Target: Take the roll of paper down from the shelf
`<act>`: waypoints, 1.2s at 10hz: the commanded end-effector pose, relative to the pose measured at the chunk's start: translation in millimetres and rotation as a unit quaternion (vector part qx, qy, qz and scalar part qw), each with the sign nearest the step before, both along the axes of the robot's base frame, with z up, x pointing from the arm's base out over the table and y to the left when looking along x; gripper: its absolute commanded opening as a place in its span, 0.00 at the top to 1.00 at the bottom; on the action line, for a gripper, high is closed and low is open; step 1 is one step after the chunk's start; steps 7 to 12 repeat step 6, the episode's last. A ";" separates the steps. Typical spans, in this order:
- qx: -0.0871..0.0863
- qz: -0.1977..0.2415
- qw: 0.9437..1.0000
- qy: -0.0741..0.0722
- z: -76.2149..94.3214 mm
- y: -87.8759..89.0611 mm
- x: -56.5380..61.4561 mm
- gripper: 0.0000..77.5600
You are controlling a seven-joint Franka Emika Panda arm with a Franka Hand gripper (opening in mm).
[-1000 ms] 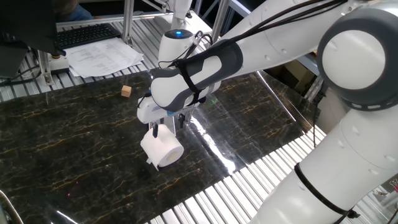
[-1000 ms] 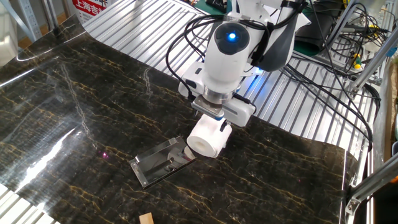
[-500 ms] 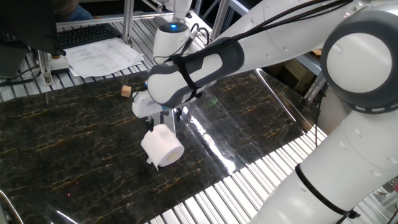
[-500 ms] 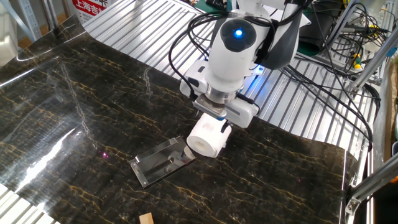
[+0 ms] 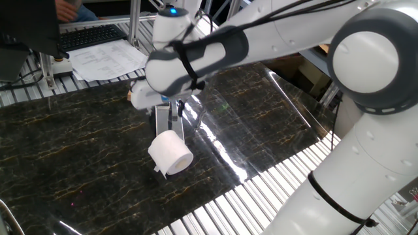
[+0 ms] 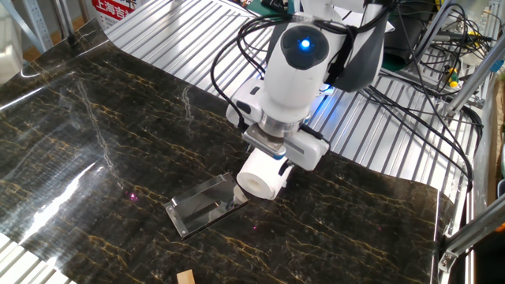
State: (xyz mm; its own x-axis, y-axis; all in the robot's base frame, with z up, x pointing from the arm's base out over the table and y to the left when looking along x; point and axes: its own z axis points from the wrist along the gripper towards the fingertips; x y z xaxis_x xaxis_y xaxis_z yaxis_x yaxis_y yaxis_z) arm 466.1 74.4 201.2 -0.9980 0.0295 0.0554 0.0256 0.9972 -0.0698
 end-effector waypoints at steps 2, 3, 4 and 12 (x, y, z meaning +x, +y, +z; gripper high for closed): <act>0.005 -0.001 1.000 -0.001 7.7 -0.4 10.2 0.00; 0.007 0.001 1.000 0.000 10.7 -4.2 11.5 0.00; 0.007 -0.001 1.000 0.000 12.9 -4.7 12.9 0.00; 0.007 -0.006 1.000 0.000 14.7 -5.8 16.8 0.00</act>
